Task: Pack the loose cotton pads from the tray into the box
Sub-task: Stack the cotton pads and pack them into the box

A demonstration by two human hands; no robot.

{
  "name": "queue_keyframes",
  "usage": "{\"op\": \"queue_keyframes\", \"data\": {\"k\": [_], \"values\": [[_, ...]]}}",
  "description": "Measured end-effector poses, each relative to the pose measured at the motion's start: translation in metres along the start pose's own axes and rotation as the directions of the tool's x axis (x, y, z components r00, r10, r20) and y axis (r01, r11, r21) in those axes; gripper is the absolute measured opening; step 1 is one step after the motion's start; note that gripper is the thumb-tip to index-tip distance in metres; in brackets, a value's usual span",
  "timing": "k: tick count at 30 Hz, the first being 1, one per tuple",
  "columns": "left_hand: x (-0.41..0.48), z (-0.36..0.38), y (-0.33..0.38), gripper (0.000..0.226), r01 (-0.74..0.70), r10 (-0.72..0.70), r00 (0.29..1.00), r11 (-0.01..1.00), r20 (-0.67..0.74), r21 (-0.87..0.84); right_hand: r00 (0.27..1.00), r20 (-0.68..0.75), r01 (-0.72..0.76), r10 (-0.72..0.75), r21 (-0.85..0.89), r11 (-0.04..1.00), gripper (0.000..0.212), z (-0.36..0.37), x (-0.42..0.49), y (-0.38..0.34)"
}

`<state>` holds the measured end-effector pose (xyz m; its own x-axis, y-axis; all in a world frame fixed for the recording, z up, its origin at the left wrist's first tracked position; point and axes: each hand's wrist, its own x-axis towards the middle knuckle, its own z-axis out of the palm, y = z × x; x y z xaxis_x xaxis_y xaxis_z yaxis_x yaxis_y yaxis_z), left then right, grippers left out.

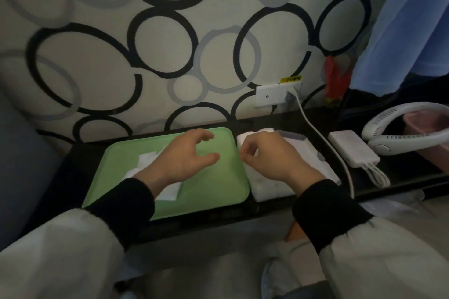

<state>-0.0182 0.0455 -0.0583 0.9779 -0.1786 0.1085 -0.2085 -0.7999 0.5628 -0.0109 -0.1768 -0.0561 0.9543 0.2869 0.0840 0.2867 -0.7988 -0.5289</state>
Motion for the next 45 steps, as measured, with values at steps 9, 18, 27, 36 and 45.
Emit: {"op": "queue_keyframes", "data": {"k": [9, 18, 27, 36, 45], "values": [[-0.06, -0.033, -0.096, 0.016, 0.357, -0.372, 0.892, 0.928, -0.259, -0.104, 0.976, 0.198, 0.075, -0.093, 0.097, 0.993, 0.009, 0.069, 0.024, -0.065], [-0.065, -0.027, -0.127, 0.03, 0.387, -0.377, 0.921, 0.916, -0.103, 0.109, 0.922, 0.388, 0.086, -0.008, -0.184, 0.979, 0.045, 0.123, 0.036, -0.097], [-0.058, -0.036, -0.133, 0.015, 0.412, -0.411, 0.899, 0.911, -0.148, -0.028, 0.921, 0.389, 0.069, -0.007, -0.146, 0.987, 0.02, 0.144, 0.046, -0.115], [-0.06, -0.041, -0.122, 0.036, 0.18, -0.217, 0.976, 0.874, -0.03, -0.45, 0.945, 0.299, 0.025, -0.133, 0.337, 0.941, 0.041, 0.11, 0.055, -0.109], [-0.061, -0.046, -0.117, 0.012, 0.237, -0.383, 0.923, 0.659, -0.047, -0.714, 0.988, 0.141, -0.031, -0.059, 0.566, 0.824, 0.03, 0.115, 0.062, -0.12]]}}
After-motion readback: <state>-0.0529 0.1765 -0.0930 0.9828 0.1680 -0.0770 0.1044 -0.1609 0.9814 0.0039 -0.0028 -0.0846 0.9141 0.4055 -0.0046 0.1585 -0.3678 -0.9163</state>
